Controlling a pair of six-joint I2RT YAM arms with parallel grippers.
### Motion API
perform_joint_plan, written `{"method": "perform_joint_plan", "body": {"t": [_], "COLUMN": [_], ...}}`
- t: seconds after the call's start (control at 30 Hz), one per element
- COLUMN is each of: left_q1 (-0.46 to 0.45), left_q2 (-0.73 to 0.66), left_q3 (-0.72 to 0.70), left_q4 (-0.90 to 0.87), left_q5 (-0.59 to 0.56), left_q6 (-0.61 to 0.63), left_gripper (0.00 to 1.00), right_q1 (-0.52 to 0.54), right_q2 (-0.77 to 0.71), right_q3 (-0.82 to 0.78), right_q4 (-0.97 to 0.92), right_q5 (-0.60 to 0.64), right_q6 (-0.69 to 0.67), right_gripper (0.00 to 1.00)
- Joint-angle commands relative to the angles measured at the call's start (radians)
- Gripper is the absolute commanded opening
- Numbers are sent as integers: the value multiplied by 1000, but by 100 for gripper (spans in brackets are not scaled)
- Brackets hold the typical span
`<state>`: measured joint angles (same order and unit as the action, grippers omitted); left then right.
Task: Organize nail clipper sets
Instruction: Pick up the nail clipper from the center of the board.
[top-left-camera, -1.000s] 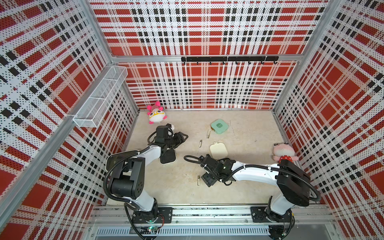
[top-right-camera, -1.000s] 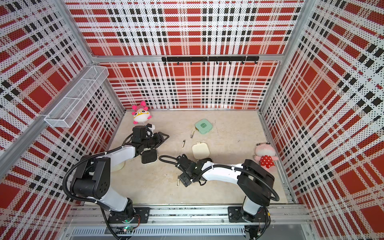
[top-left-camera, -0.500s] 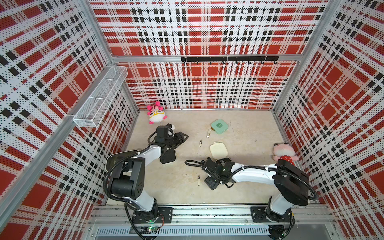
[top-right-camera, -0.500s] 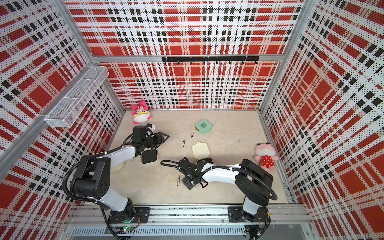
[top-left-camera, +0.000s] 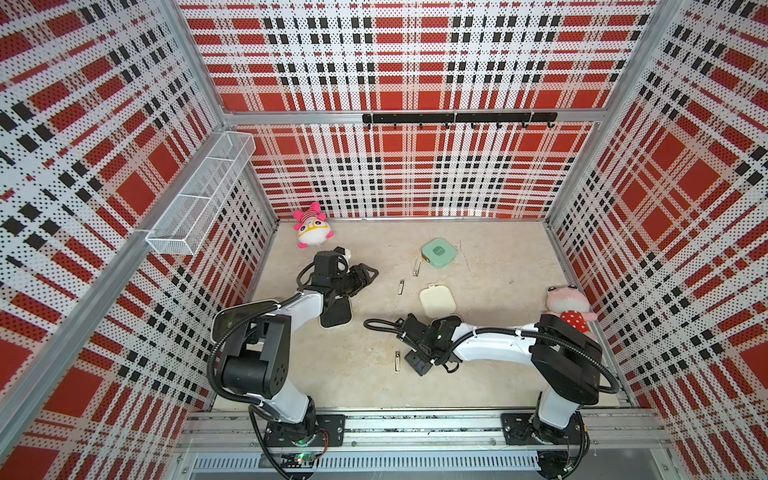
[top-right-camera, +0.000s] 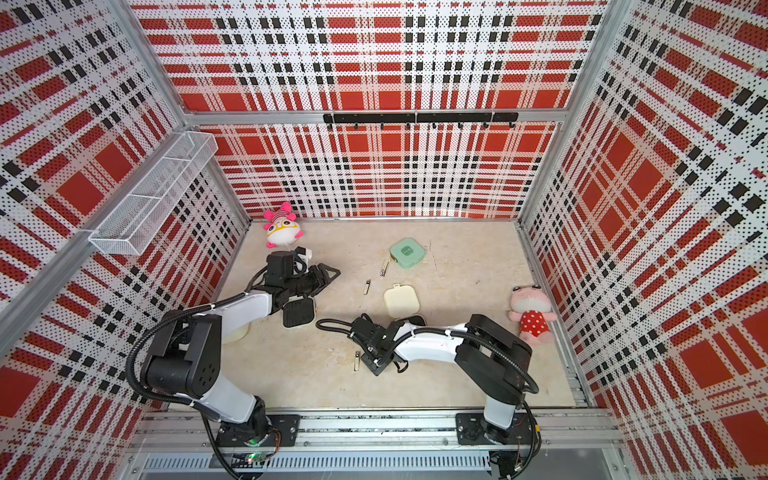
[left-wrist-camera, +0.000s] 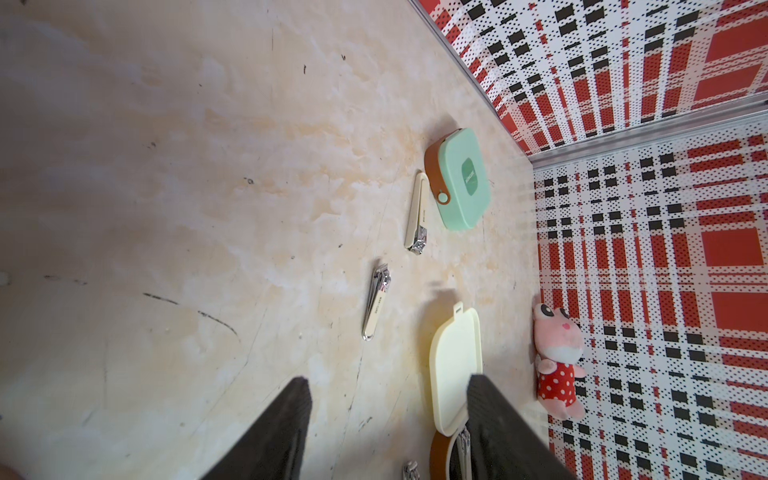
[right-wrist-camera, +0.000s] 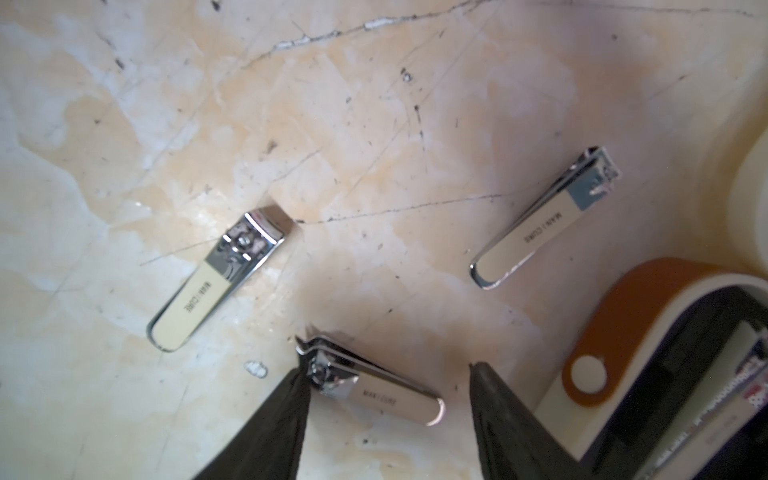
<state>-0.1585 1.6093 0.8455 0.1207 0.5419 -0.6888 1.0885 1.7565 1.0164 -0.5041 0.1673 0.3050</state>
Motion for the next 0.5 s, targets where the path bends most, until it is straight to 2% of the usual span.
{"method": "perform_joint_plan", "body": {"t": [0.0,0.27,0.47], "left_q1": [-6,-6,-10], "left_q2": [7,9,16], "left_q3": [-3,-5,-3], "left_q4": [21,25,27], "left_q5": [14,13,13], "left_q6": [2,0,0], "left_gripper": [65,65,64], "right_q1": [-15,-53,-62], "right_q2": [27,59,87], "right_q3": [13,40,64], "right_q4": [11,28,39], "right_q5": [-9,-58,-86], "right_q6": [-11,-12,-17], "right_gripper": [59,41,36]}}
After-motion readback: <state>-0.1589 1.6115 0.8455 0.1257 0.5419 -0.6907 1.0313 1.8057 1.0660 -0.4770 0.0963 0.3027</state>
